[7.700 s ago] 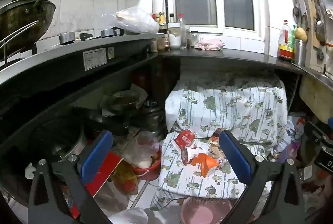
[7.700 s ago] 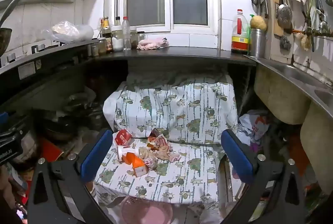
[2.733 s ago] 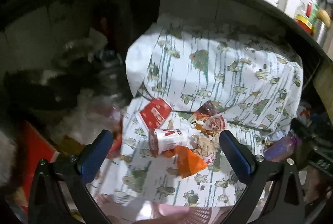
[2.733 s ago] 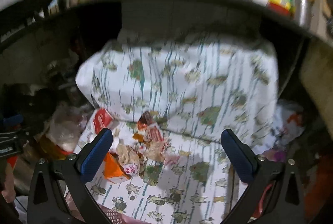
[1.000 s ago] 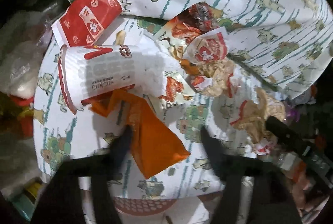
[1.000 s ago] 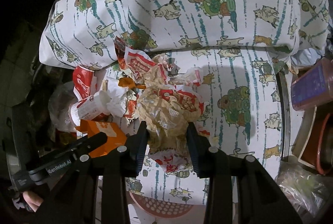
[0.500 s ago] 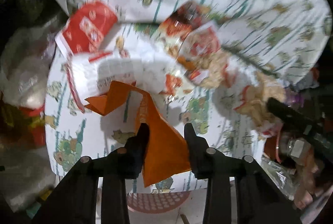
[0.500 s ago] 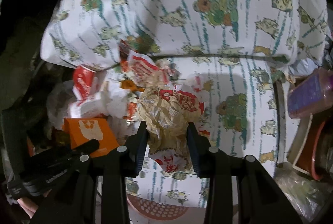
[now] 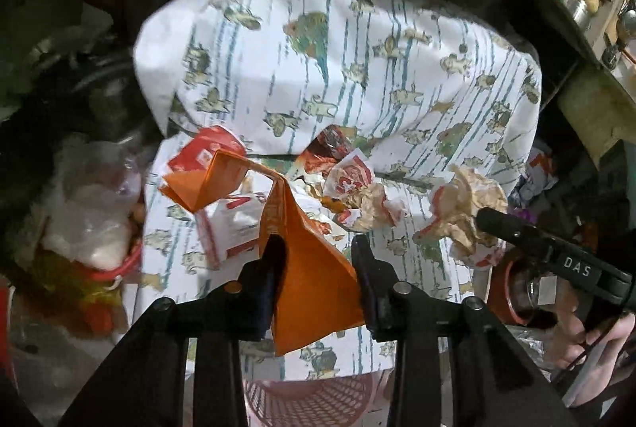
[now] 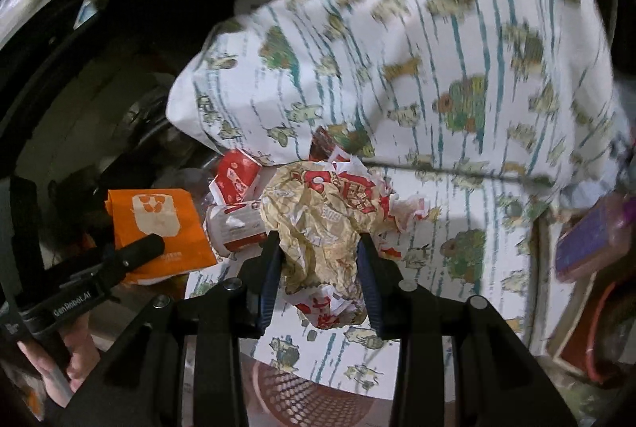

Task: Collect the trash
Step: 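Close the left tool on the orange bag while the right tool grips the brown wrapper, then lower the orange bag into the pink basket and open the left tool, then reach the left tool to the red-and-white paper cup and grasp it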

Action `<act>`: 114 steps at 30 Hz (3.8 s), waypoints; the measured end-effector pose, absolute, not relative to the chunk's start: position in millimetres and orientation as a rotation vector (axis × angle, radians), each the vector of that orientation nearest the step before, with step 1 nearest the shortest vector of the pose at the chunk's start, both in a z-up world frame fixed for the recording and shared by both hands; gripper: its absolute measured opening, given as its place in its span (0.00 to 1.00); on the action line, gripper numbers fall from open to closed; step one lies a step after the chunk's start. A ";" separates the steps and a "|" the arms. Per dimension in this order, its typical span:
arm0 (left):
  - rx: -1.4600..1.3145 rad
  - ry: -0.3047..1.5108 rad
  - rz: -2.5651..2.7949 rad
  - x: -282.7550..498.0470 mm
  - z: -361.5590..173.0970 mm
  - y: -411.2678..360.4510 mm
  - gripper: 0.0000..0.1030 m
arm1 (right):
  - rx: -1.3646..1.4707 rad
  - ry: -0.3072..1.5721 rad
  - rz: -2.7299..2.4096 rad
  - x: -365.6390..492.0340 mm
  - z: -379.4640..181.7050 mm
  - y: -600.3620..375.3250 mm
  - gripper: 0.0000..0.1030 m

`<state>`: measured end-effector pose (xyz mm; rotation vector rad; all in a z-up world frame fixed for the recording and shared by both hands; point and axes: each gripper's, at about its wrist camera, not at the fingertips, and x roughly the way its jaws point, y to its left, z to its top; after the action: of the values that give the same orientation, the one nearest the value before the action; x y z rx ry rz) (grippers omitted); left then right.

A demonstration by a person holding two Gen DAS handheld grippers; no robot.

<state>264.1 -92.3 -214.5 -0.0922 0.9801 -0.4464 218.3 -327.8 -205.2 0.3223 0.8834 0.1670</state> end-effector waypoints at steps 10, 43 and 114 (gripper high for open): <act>0.034 1.068 -0.510 172.7 -210.9 -103.7 0.36 | 0.315 0.946 0.258 151.6 -208.0 -291.6 0.36; 0.164 1.423 -0.444 122.4 -390.1 -111.4 0.64 | 0.351 1.470 0.304 134.7 -390.3 -250.8 0.60; 0.694 1.166 -0.295 358.9 -381.2 -181.8 0.80 | 0.472 0.996 -0.010 322.8 -305.7 -383.5 0.74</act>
<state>358.9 -181.8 -381.2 0.6941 1.1658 -0.2950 322.8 -383.5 -305.7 0.4723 0.9964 -0.0103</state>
